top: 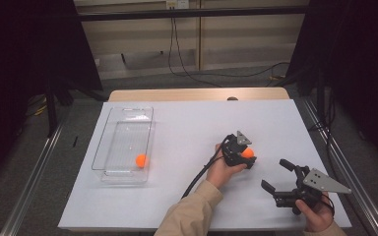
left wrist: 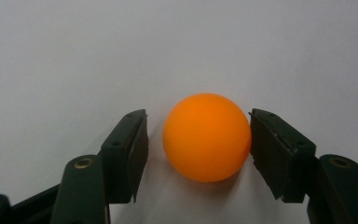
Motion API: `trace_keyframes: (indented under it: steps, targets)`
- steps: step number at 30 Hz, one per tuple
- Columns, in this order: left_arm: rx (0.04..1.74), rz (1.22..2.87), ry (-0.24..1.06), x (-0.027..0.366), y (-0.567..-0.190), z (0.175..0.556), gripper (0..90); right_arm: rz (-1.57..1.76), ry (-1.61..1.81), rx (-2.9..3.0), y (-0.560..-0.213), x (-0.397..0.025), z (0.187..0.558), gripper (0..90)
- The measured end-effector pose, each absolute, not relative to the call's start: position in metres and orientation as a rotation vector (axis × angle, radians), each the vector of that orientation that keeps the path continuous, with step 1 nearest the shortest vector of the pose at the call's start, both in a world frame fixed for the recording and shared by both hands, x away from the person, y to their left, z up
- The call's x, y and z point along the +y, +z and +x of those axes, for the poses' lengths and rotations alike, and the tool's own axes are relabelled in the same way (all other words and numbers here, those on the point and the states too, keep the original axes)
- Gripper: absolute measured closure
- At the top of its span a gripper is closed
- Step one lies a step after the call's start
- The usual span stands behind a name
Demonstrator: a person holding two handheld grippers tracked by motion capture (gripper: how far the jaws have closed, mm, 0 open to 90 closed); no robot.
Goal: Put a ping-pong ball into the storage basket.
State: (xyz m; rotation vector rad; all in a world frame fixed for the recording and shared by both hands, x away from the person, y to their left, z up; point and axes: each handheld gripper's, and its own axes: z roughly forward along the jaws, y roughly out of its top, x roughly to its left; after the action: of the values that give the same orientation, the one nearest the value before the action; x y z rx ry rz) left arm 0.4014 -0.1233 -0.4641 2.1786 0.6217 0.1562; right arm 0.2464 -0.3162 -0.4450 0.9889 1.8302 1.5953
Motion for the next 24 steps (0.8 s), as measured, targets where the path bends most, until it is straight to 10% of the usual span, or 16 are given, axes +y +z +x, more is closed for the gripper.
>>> trace_keyframes:
  steps: [24]
  targets:
    - [0.596, 2.208, 0.136, -0.1213, -0.4622, 0.4026, 50.8, 0.989, 1.592, 1.832, -0.4455, -0.3165, 0.2466, 2.2]
